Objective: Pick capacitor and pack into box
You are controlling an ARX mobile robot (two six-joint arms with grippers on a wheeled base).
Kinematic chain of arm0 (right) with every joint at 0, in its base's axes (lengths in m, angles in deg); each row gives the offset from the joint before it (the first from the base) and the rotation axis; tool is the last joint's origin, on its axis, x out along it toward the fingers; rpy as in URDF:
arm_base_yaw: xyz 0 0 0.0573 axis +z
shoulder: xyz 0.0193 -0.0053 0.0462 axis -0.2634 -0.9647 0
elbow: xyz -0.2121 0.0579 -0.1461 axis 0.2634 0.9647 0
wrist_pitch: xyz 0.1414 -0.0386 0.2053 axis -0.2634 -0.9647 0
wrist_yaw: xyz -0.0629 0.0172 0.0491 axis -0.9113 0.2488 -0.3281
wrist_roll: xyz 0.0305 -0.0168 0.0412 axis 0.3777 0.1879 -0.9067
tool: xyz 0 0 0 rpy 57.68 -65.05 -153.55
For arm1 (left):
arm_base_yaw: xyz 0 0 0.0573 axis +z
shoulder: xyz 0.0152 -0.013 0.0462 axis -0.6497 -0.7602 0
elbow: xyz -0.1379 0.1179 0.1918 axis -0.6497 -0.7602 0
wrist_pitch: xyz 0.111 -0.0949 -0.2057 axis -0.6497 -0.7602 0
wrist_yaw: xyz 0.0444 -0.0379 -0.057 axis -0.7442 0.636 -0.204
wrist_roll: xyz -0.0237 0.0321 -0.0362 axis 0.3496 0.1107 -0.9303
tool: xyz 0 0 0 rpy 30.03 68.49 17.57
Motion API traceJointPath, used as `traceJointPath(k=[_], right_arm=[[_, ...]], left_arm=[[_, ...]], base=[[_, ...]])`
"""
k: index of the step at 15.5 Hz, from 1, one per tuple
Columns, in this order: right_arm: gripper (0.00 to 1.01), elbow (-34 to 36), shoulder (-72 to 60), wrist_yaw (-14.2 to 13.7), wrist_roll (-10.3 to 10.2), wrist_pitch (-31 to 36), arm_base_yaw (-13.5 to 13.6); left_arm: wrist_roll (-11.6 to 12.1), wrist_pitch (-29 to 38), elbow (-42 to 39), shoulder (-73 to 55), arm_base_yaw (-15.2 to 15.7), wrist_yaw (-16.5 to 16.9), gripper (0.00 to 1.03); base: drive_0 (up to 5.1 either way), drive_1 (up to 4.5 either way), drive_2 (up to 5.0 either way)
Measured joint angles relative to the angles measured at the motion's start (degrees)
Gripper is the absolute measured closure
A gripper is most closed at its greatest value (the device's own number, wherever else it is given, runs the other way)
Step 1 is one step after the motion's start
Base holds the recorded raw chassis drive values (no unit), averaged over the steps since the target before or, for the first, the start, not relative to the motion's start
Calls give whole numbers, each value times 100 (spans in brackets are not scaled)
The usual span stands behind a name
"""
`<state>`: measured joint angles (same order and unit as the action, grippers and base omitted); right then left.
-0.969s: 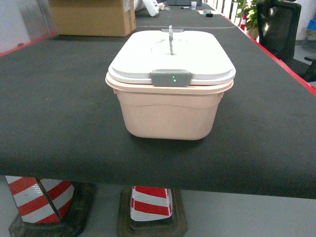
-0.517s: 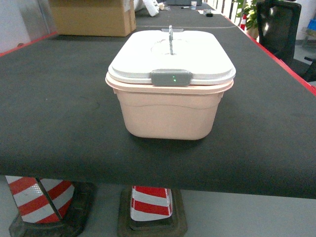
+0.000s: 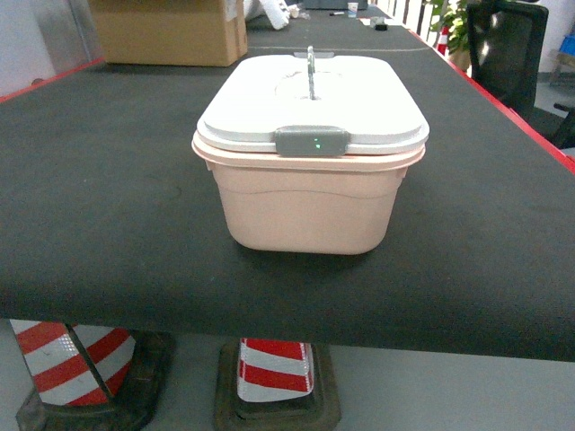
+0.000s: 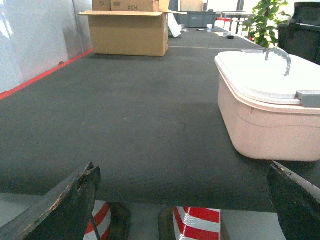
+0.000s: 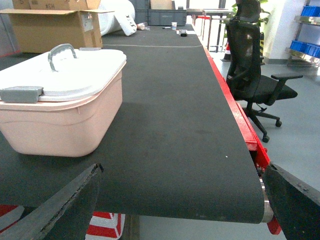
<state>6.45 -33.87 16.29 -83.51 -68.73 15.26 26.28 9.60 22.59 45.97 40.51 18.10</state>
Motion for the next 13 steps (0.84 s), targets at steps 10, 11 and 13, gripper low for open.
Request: traceJointPath(k=[10, 11, 13], right_arm=[[3, 0, 0, 0, 0, 0, 0], [3, 0, 0, 2, 0, 0, 0], [3, 0, 0, 0, 0, 0, 0]], left_arm=[[0, 0, 0, 0, 0, 0, 5], [0, 0, 0, 0, 0, 0, 5], [0, 0, 0, 0, 0, 0, 5]], base=[[0, 0, 0], [0, 0, 0], [0, 0, 0]])
